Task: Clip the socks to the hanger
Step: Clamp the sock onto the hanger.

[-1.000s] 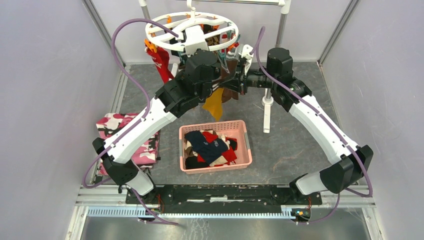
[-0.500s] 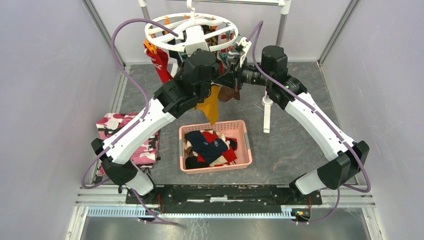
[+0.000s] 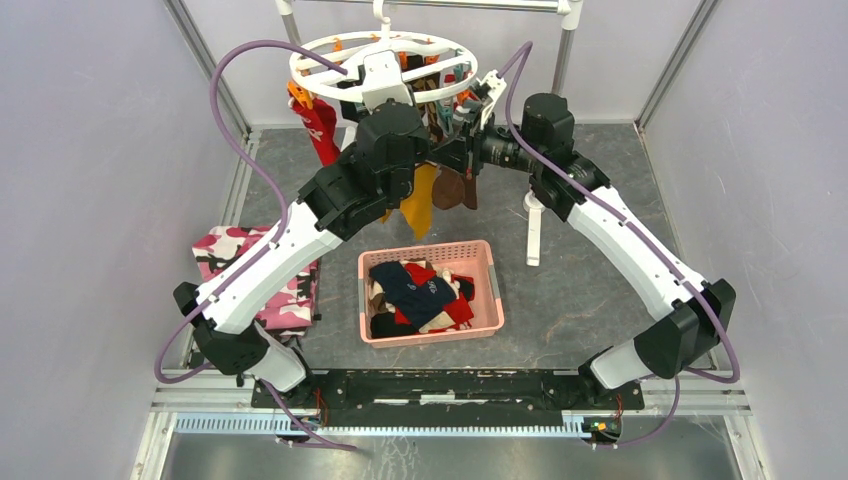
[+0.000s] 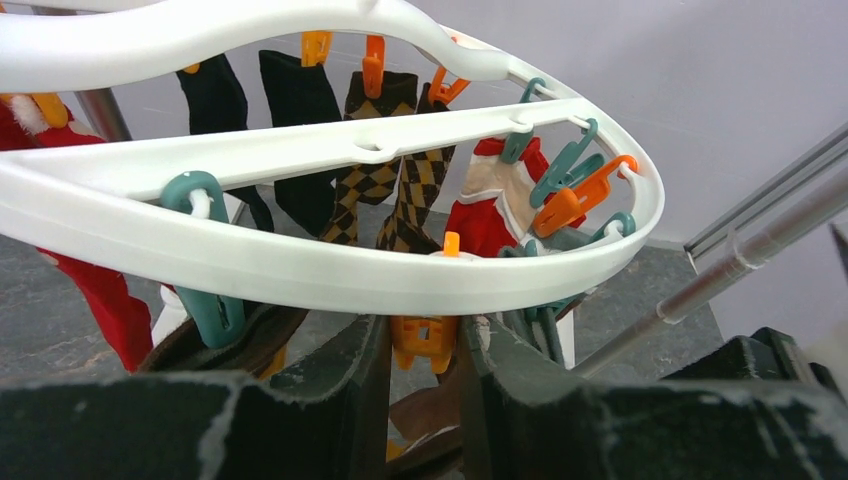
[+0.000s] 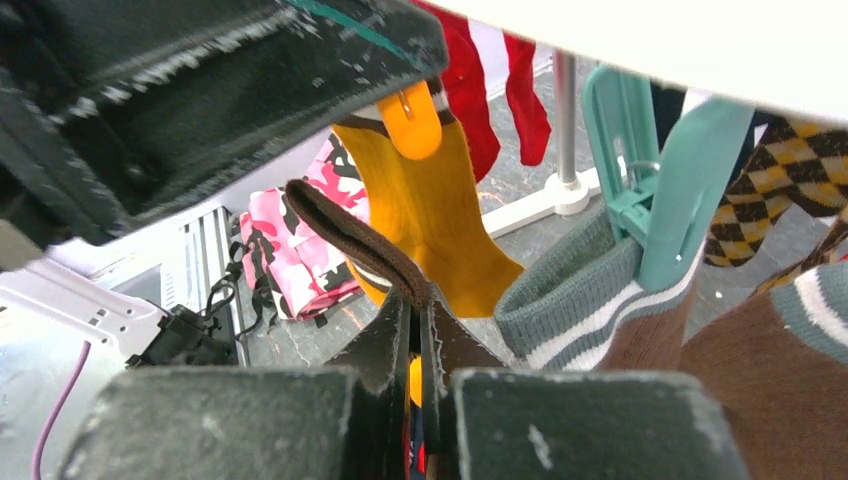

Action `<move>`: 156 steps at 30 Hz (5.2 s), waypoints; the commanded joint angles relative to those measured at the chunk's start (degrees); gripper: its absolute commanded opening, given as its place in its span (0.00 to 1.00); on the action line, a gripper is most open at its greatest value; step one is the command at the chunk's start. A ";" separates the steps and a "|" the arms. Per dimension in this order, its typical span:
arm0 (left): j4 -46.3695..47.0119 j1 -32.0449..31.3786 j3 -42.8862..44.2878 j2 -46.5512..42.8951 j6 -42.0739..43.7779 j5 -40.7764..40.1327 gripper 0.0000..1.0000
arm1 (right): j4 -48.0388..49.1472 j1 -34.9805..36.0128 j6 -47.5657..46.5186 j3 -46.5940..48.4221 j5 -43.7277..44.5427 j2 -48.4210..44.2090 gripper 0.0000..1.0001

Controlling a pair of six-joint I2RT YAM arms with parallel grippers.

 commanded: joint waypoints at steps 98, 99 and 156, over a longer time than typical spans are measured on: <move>3.64 0.28 -2.10 -2.12 -3.27 6.98 0.02 | -8.05 0.34 -8.77 1.19 12.28 -3.74 0.00; 3.60 0.30 -2.21 -2.18 -3.20 7.00 0.02 | -7.99 0.34 -8.67 1.47 12.26 -3.64 0.00; 4.33 0.30 -2.40 -2.32 -2.19 8.29 0.02 | -10.87 0.32 -11.43 4.83 15.41 -4.22 0.00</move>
